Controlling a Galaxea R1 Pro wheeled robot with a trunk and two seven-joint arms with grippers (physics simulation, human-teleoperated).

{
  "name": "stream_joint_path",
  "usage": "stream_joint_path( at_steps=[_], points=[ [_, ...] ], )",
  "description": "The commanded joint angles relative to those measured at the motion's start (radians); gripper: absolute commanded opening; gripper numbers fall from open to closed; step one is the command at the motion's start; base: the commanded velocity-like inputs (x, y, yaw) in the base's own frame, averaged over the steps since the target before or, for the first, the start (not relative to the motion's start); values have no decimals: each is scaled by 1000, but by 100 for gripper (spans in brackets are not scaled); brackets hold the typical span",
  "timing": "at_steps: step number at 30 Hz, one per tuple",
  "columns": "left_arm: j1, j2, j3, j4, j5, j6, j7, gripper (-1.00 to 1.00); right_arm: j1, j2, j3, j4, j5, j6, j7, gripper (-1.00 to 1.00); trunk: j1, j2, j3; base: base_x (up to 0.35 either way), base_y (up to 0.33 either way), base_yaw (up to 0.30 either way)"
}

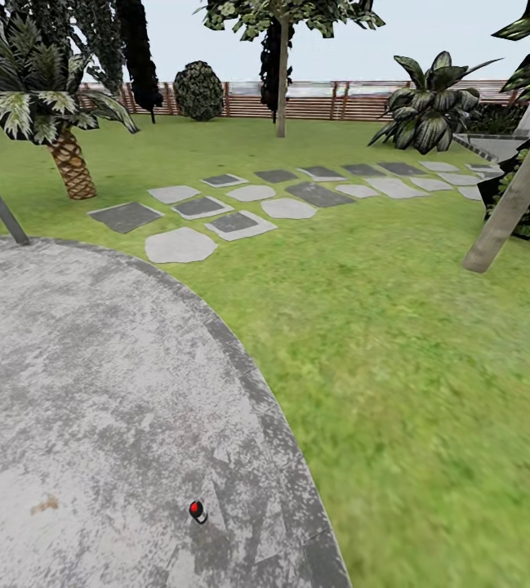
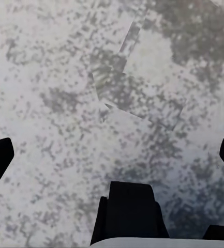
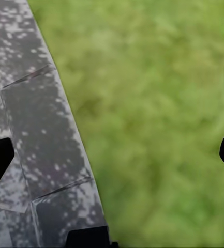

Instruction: Pick up the pesticide atomizer in the garden and spray insectifuge to fully cover both potted plants in the garden.

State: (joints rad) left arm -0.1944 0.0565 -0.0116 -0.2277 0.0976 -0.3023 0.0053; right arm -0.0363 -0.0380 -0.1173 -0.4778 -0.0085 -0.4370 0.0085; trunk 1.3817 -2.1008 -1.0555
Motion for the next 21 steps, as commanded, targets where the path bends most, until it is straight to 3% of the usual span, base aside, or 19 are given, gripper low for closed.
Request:
stream_joint_path(
  at_steps=[1,4,6,12,14,18,21],
  points=[
    [0,0,-2,1,10,-3,-1,100,0,1,-1,1,-1,-3,1,100,0,0,-1,0,-11,-1],
    [-2,0,-2,-6,9,-3,-1,100,0,5,0,0,2,-3,-1,100,0,0,-1,0,-1,-19],
    [-31,-8,-5,-20,6,-3,-4,100,-1,-1,-1,-13,3,-3,-1,100,0,0,-1,0,0,-1],
    [-217,-16,-14,-51,-5,3,-12,100,-18,-14,-1,-295,4,14,-2,100,0,0,-1,0,0,0],
    [-266,-17,-14,-52,-9,4,-13,100,-50,-15,-3,-395,2,62,-4,100,0,0,-1,0,0,0],
    [-281,-17,-16,-52,-21,3,-14,100,-137,-18,-10,-441,0,131,-4,100,0,0,-1,0,0,0],
    [-278,-16,-19,-52,-32,2,-14,100,-161,-18,-18,-448,0,146,-2,100,0,0,-1,0,0,0]
  ],
)
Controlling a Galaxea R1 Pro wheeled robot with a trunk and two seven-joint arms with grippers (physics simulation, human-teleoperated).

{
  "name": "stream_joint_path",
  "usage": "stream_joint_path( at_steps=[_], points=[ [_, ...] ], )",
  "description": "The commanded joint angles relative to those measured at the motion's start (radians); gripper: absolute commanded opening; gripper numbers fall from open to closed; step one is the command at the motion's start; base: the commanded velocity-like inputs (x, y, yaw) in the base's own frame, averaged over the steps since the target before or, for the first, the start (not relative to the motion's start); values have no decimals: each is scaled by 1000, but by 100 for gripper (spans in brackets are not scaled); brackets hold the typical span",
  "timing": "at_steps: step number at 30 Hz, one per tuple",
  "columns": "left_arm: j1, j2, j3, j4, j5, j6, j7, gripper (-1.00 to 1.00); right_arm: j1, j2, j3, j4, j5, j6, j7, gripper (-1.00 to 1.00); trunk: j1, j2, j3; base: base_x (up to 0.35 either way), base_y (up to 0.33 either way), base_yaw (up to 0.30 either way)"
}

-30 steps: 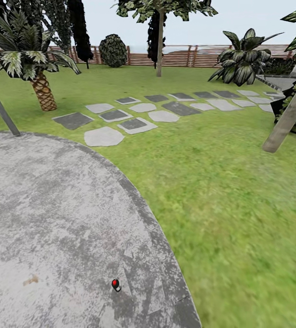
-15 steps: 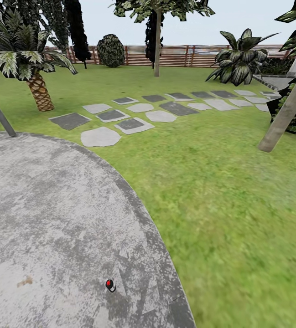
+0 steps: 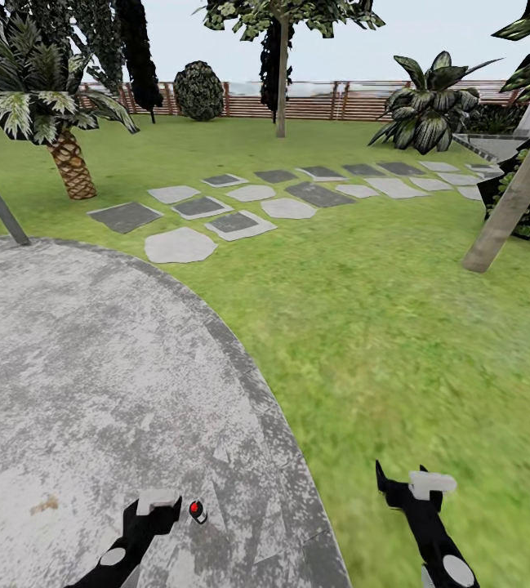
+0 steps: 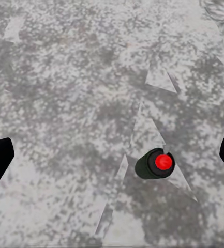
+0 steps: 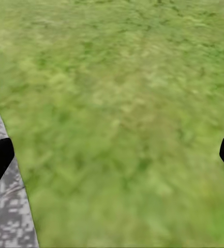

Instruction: Pick up the pesticide atomizer in the garden and spray insectifuge to fully cover both potted plants in the garden.

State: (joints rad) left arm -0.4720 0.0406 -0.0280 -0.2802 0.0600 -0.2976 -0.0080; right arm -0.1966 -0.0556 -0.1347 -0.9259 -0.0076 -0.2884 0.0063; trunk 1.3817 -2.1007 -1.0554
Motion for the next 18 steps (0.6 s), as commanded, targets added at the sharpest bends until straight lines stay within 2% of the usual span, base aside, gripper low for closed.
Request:
stream_joint_path(
  at_steps=[1,8,12,18],
  points=[
    [1,1,-3,1,1,-4,-1,100,-4,1,0,-1,0,-1,2,100,0,0,-1,0,0,0],
    [5,5,-5,0,-65,-7,0,100,-9,-1,-3,-5,3,1,3,100,0,0,-1,0,0,0],
    [7,5,-6,1,-70,-10,-1,100,-9,-2,-3,-5,3,2,4,100,4,-7,-4,0,0,0],
    [8,4,-4,15,-75,-103,-1,100,-9,-3,-1,-3,3,2,6,100,27,-49,-23,0,0,0]
  ],
)
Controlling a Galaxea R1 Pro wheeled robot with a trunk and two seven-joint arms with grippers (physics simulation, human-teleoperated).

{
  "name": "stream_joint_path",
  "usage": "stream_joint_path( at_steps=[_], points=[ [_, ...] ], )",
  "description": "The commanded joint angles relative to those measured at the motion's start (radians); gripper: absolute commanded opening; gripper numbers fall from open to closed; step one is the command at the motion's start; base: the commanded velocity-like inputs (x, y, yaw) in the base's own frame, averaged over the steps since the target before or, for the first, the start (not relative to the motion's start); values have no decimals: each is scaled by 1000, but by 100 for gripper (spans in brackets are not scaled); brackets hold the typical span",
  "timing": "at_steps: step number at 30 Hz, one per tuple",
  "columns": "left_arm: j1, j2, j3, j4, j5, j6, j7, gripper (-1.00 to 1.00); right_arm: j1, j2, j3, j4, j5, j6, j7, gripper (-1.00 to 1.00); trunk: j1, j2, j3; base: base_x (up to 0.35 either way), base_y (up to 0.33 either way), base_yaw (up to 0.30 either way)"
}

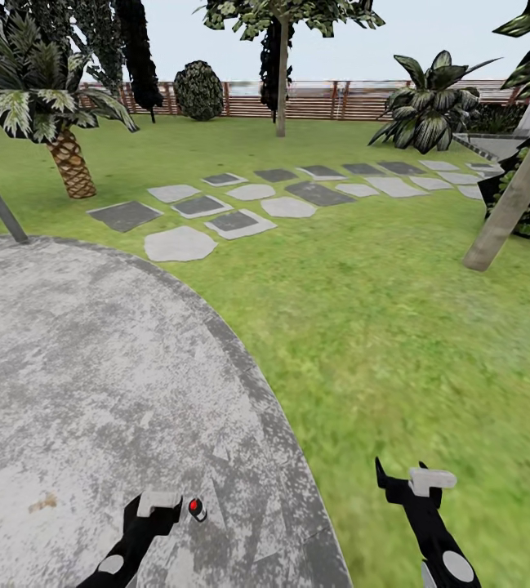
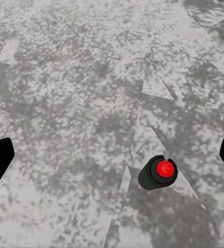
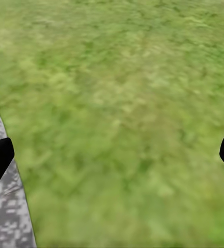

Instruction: Pick up the pesticide atomizer in the garden and spray insectifuge to fully cover both potted plants in the garden.

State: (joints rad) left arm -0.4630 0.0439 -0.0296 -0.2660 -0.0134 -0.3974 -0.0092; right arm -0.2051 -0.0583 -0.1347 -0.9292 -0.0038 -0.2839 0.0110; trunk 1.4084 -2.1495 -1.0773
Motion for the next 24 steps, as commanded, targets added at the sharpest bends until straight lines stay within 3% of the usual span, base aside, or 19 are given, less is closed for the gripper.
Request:
stream_joint_path(
  at_steps=[1,24],
  points=[
    [0,1,-3,1,-2,-6,0,100,0,0,0,2,-1,-3,1,100,4,-8,-4,0,0,0],
    [1,2,-3,1,-2,-17,0,100,0,0,0,7,1,-3,-3,100,92,-169,-76,0,0,0]
  ],
)
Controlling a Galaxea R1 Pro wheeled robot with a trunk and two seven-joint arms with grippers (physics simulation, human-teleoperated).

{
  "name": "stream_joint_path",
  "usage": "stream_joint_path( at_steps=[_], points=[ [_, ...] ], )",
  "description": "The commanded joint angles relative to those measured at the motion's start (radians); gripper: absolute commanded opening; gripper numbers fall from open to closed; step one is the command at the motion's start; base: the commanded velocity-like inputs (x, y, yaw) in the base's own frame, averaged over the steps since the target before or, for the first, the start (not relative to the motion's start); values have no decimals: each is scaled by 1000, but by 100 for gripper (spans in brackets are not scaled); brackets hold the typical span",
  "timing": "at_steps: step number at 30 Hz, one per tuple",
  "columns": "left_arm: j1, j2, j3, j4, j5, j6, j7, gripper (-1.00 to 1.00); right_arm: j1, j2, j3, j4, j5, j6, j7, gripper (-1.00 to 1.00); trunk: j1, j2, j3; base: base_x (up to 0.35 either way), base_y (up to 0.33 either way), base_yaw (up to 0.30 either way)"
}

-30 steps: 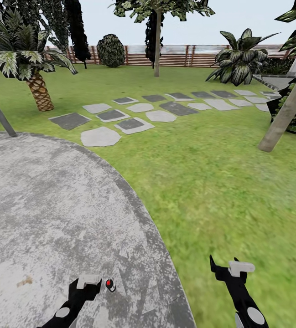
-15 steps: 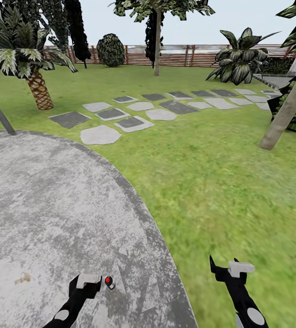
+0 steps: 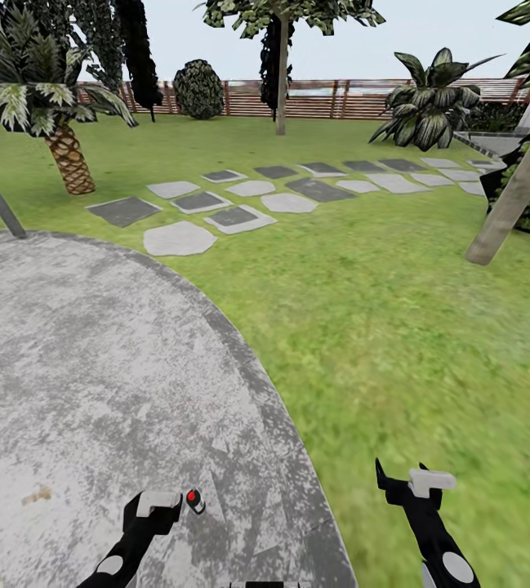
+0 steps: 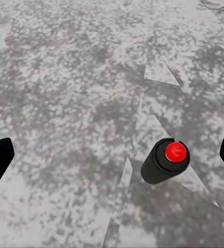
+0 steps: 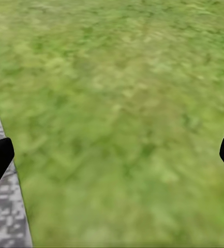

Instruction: Pick up the pesticide atomizer in the garden and spray insectifuge to fully cover both potted plants in the garden.

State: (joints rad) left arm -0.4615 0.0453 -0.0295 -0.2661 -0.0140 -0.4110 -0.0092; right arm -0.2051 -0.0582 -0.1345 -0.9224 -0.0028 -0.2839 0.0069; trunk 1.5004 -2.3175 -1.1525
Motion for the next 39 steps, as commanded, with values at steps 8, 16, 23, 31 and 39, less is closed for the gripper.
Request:
stream_joint_path(
  at_steps=[8,16,23,31,39],
  points=[
    [0,1,-4,1,0,-6,0,100,0,1,0,0,0,-5,1,100,31,-57,-26,0,0,0],
    [0,2,-4,-1,0,-6,0,100,0,0,0,0,0,-4,1,100,61,-113,-51,0,0,0],
    [0,2,-4,-1,0,-8,0,100,0,1,0,0,0,-4,1,100,88,-162,-73,0,0,0],
    [0,1,-4,-1,0,-7,0,100,0,1,0,0,0,-4,1,100,102,-184,-102,0,0,-108],
    [0,3,-4,0,0,-7,0,100,0,1,0,-1,0,-4,1,100,105,-186,-133,0,0,-102]
  ],
)
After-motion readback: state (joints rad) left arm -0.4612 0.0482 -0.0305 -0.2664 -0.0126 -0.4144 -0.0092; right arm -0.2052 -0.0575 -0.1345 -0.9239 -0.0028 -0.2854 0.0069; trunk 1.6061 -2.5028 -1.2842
